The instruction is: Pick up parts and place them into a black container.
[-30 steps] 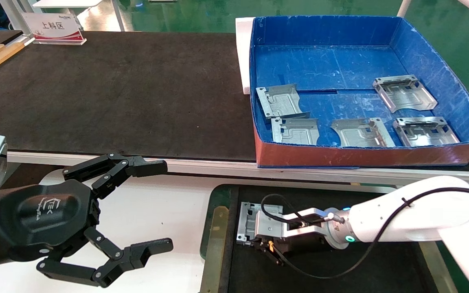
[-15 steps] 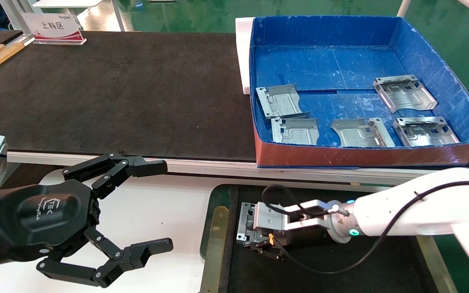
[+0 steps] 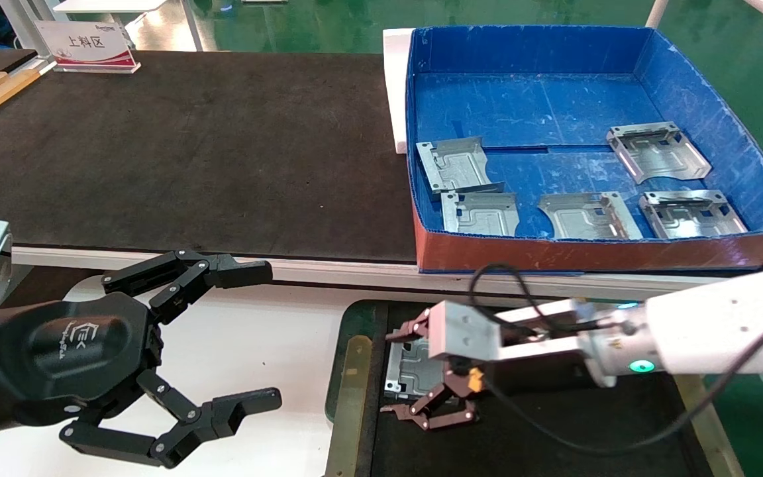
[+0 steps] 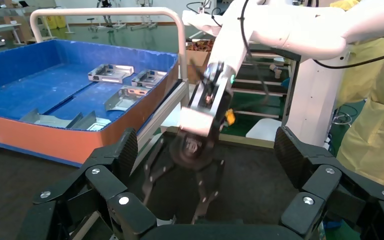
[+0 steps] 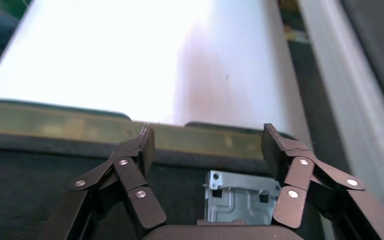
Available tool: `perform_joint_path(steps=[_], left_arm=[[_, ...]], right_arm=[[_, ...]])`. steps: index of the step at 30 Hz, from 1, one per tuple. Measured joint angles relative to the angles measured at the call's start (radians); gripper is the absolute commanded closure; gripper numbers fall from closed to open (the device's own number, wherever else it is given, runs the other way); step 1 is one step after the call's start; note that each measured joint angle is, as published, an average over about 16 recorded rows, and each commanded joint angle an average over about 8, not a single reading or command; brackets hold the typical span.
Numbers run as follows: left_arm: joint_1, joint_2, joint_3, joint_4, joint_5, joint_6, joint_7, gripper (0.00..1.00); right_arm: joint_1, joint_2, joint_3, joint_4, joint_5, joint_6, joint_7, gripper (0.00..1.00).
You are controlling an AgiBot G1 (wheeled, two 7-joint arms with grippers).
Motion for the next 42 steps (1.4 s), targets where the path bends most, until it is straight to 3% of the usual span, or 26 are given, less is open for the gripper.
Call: perform_joint_path(steps=[13,42], left_arm=[[0.0,0.0,0.0,0.0,0.0,0.0,0.0,0.0],[0.0,0.0,0.0,0.0,0.0,0.0,0.0,0.0]], right_arm=[[-0.027,0.086,0.097,0.058,0.217,-0.08,0.054,0.0],[-0.124,0.173,0.198,0.103,0.369,-0.111,0.056,0.0]])
